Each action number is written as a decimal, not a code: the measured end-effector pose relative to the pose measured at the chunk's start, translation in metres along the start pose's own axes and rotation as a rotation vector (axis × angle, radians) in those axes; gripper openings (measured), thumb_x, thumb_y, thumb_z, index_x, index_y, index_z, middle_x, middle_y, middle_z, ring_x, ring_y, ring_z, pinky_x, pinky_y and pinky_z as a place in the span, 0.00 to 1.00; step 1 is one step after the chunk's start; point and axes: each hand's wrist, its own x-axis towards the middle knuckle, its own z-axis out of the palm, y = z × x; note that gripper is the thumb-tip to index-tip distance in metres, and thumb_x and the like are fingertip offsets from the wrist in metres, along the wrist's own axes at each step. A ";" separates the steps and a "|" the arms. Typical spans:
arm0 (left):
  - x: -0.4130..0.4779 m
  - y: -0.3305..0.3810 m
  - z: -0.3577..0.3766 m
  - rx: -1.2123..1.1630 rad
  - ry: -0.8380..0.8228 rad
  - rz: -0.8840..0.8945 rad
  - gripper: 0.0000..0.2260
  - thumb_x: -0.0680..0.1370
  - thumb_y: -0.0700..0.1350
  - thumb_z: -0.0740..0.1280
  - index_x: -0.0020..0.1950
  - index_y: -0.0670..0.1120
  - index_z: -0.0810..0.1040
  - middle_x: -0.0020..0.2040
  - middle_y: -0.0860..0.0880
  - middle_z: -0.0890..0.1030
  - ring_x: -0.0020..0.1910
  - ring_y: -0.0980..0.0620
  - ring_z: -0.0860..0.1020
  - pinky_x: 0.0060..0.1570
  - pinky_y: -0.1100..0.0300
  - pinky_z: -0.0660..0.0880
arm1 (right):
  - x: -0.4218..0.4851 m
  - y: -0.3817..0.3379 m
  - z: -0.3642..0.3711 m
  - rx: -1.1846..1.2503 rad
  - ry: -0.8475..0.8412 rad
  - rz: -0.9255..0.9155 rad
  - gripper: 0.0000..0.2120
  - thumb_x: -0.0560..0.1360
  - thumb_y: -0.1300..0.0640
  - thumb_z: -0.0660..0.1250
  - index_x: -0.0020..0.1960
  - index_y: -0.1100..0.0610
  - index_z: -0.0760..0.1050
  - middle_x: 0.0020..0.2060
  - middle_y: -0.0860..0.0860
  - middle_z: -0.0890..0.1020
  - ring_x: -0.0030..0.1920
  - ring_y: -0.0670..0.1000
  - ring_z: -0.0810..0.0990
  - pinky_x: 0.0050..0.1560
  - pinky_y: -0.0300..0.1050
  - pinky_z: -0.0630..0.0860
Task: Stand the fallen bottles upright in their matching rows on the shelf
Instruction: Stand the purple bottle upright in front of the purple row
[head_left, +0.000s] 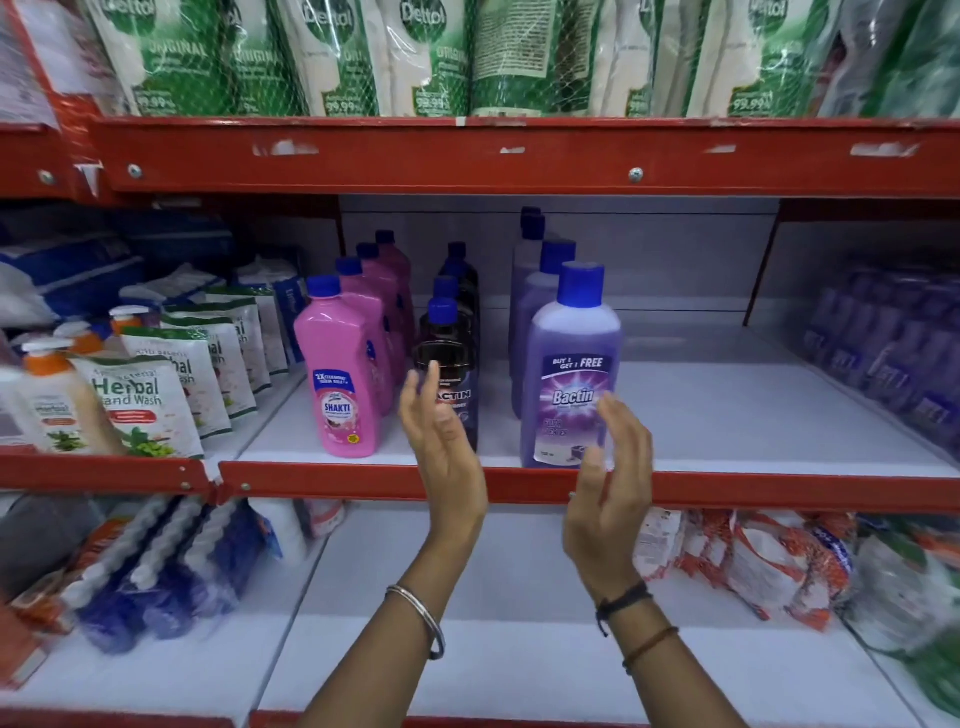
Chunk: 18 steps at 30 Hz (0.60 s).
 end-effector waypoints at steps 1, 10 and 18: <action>0.006 -0.003 -0.007 0.000 0.014 -0.015 0.32 0.73 0.71 0.44 0.71 0.59 0.62 0.76 0.53 0.57 0.68 0.76 0.55 0.60 0.83 0.55 | -0.005 -0.005 0.010 0.034 -0.060 -0.035 0.27 0.80 0.46 0.49 0.64 0.65 0.71 0.63 0.59 0.76 0.65 0.51 0.72 0.67 0.39 0.68; 0.045 -0.026 -0.048 0.049 -0.325 -0.132 0.36 0.67 0.77 0.41 0.71 0.64 0.57 0.73 0.62 0.60 0.72 0.64 0.60 0.75 0.53 0.56 | 0.007 -0.028 0.096 0.092 -0.441 0.411 0.22 0.81 0.49 0.46 0.73 0.53 0.60 0.72 0.49 0.67 0.70 0.41 0.62 0.69 0.27 0.53; 0.047 -0.025 -0.068 0.148 -0.458 -0.155 0.32 0.66 0.77 0.39 0.69 0.72 0.55 0.72 0.64 0.59 0.76 0.55 0.57 0.75 0.44 0.57 | 0.005 -0.021 0.097 0.200 -0.367 0.468 0.22 0.78 0.49 0.48 0.69 0.49 0.69 0.63 0.49 0.77 0.62 0.45 0.76 0.66 0.45 0.73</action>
